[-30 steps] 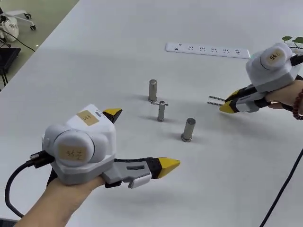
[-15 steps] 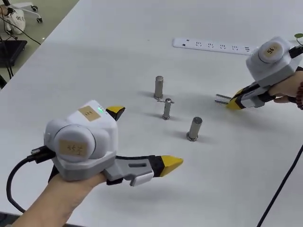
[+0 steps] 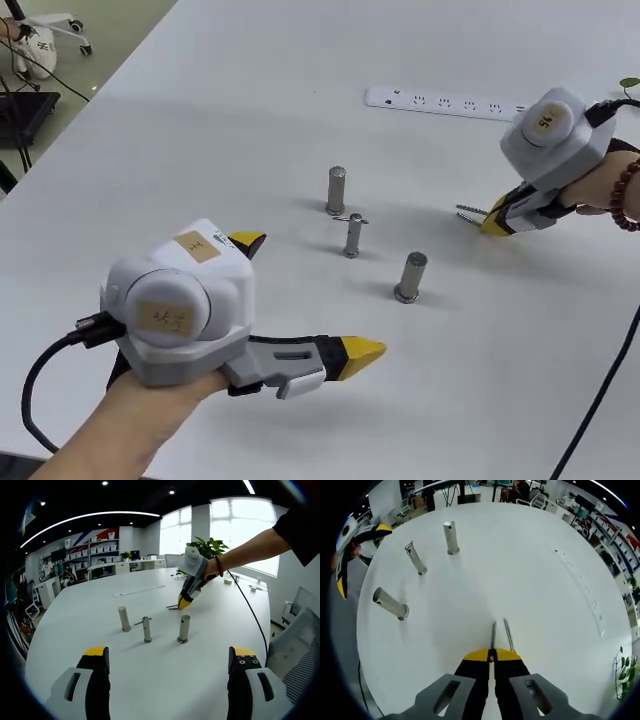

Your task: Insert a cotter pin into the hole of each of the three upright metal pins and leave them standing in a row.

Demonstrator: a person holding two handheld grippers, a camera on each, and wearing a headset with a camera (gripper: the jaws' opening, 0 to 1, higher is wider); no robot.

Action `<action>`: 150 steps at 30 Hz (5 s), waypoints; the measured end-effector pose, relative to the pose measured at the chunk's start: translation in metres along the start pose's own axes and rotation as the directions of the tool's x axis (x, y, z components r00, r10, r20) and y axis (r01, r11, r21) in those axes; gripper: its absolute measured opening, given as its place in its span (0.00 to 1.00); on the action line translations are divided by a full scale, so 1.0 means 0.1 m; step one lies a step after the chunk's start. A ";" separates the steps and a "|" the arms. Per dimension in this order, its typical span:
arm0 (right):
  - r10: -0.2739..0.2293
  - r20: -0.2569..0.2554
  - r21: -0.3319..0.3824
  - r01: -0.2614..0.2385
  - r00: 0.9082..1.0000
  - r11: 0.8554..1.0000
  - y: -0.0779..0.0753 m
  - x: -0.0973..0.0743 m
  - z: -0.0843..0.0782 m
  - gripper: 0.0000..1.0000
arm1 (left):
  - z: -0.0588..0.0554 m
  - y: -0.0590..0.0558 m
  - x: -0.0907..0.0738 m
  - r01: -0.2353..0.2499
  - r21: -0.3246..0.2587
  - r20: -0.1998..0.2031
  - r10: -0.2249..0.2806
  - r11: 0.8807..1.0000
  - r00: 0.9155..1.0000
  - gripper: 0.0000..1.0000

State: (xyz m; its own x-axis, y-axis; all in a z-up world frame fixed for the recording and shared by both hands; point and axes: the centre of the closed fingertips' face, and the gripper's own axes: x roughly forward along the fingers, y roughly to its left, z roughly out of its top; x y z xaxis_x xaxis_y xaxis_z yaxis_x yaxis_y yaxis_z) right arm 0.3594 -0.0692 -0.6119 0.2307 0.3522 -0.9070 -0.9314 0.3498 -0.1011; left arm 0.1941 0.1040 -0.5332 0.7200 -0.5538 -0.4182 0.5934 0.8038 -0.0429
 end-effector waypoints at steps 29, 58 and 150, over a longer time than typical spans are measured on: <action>-0.100 0.254 -0.036 0.112 0.962 0.993 0.45 -0.56 0.30 0.00 | 0.14 -0.01 -0.03 0.051 0.005 0.009 -0.051 0.999 0.999 0.79; 0.022 0.420 -0.217 0.076 0.907 0.973 1.17 -0.82 0.89 0.00 | 0.52 -0.19 0.29 0.181 -0.065 0.021 -0.180 0.981 0.983 0.37; 0.403 0.573 -0.012 -0.484 0.714 0.875 2.08 -0.97 0.72 0.10 | 0.37 -0.70 0.07 0.497 -0.031 0.035 -0.496 0.867 0.868 0.00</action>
State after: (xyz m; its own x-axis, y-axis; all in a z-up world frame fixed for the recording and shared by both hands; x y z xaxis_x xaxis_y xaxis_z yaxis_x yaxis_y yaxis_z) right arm 0.1635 0.0316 -0.5154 -0.0493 0.8895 -0.4542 -0.9299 0.1251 0.3459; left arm 0.1710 0.0362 -0.4990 0.3432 -0.8867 -0.3098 0.8612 0.4287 -0.2729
